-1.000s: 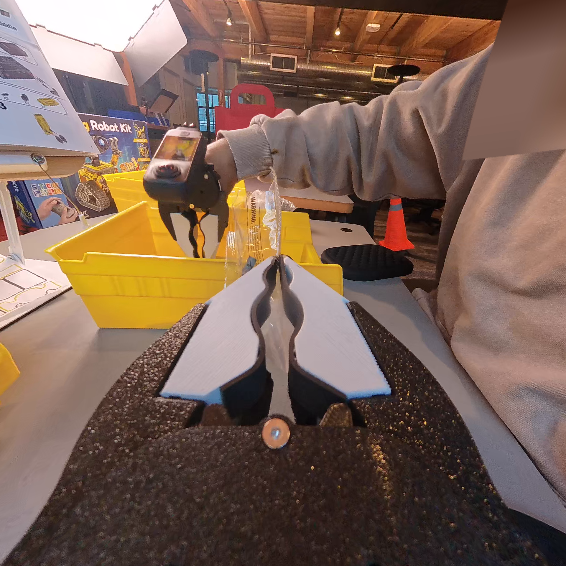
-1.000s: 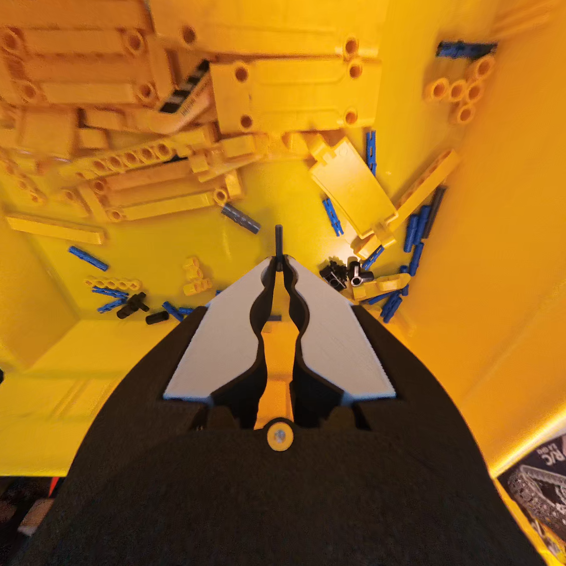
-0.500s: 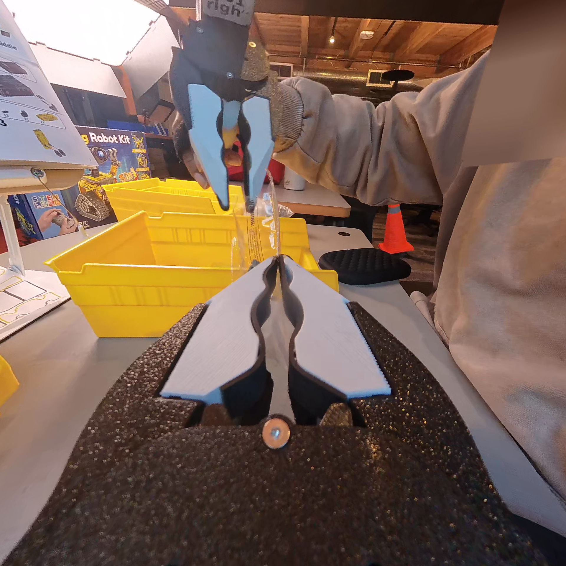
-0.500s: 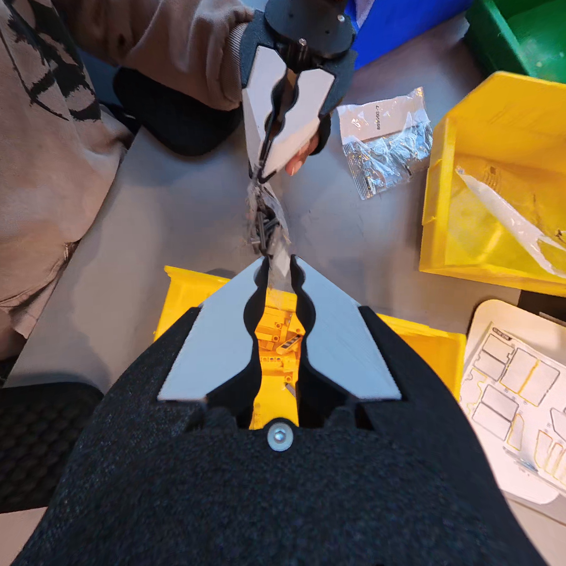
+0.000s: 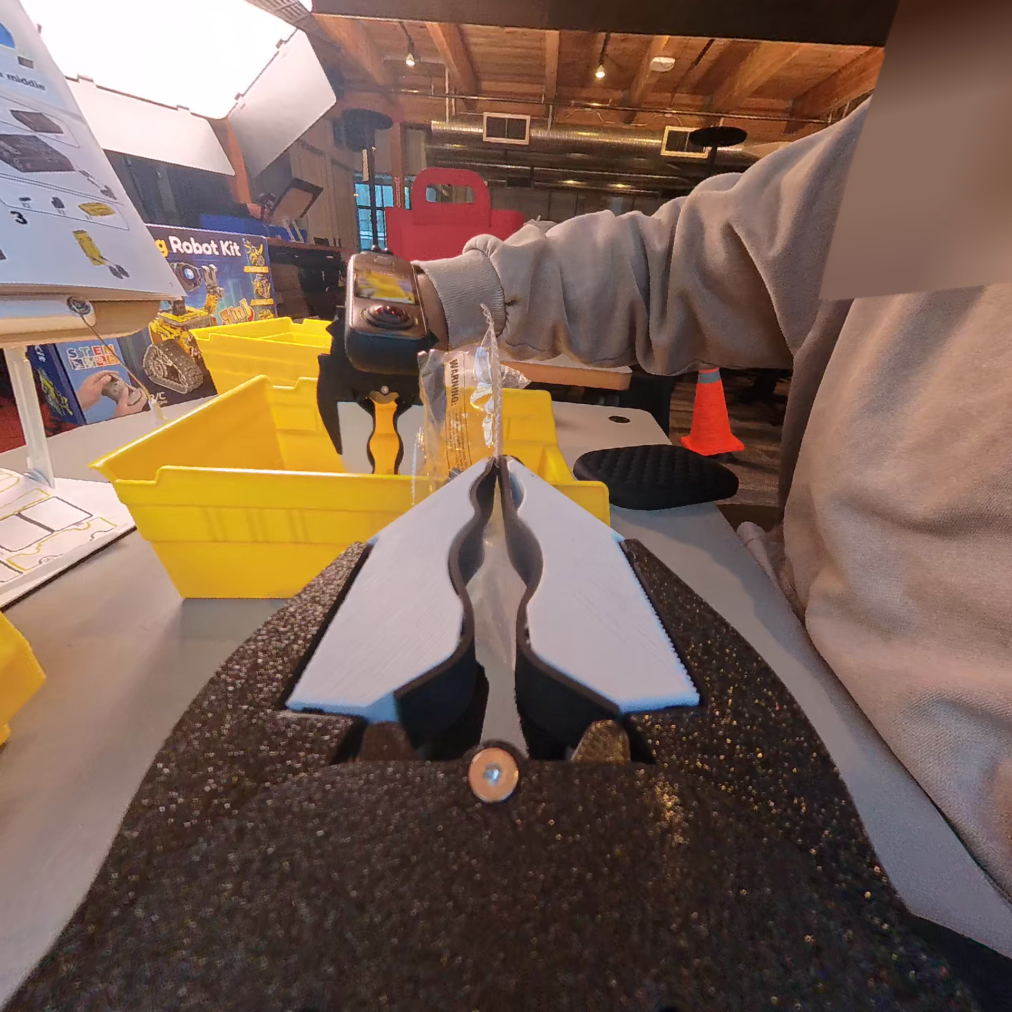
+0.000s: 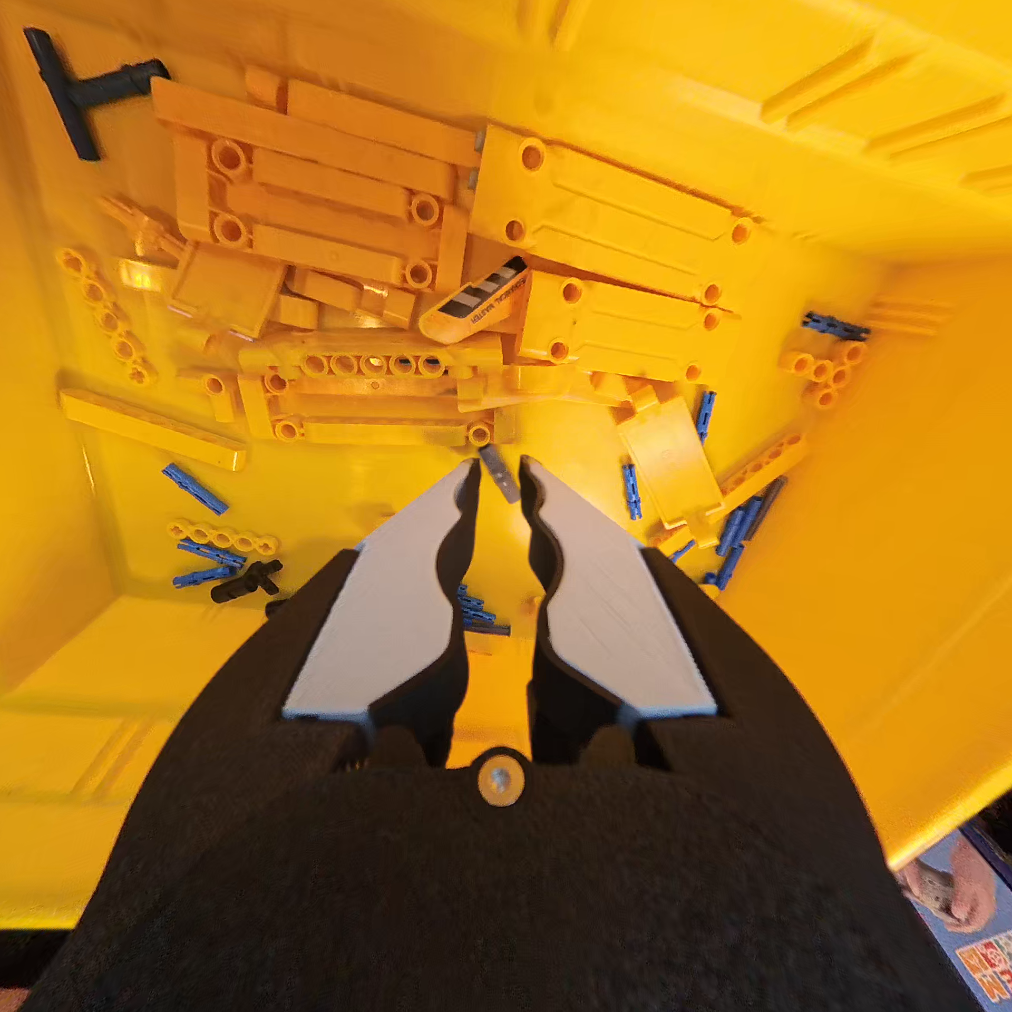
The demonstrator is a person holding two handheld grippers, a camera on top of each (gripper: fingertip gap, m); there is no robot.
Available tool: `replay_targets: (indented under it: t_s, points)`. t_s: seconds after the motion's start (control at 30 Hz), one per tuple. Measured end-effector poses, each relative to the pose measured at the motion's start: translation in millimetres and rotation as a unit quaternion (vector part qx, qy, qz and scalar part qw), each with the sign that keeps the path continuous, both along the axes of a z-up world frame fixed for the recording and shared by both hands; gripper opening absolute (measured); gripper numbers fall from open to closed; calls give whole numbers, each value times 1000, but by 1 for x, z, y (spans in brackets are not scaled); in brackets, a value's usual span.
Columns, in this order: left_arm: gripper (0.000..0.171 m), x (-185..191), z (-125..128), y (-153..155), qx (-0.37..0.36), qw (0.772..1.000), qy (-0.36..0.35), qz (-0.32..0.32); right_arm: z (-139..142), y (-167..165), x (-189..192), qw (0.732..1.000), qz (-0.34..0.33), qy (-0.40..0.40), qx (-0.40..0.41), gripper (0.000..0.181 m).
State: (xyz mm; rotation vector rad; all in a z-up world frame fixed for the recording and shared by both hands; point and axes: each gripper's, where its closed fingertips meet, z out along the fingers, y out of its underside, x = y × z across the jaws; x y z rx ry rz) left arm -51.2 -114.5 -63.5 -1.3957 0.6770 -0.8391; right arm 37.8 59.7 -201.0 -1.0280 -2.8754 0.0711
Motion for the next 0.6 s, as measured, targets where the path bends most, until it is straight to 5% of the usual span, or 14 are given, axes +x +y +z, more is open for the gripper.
replay_targets:
  t_s: [0.13, 0.37, 0.47, 0.6]
  points:
    - [0, 0, -1, 1, -1, 1000, 0, 0, 10, -6, 0, 999, -29, -15, -32, 6]
    - [0, 0, -1, 1, -3, 1000, -5, -2, 158, -111, -61, 940, 11, 195, -279, 6]
    - [0, 1, -1, 1, -2, 1000, -4, -3, 173, -144, -69, 927, 39, 221, -302, 7]
    - [0, 0, 1, 0, 1, 1000, -8, -4, 182, -139, -70, 925, 32, 244, -291, 12]
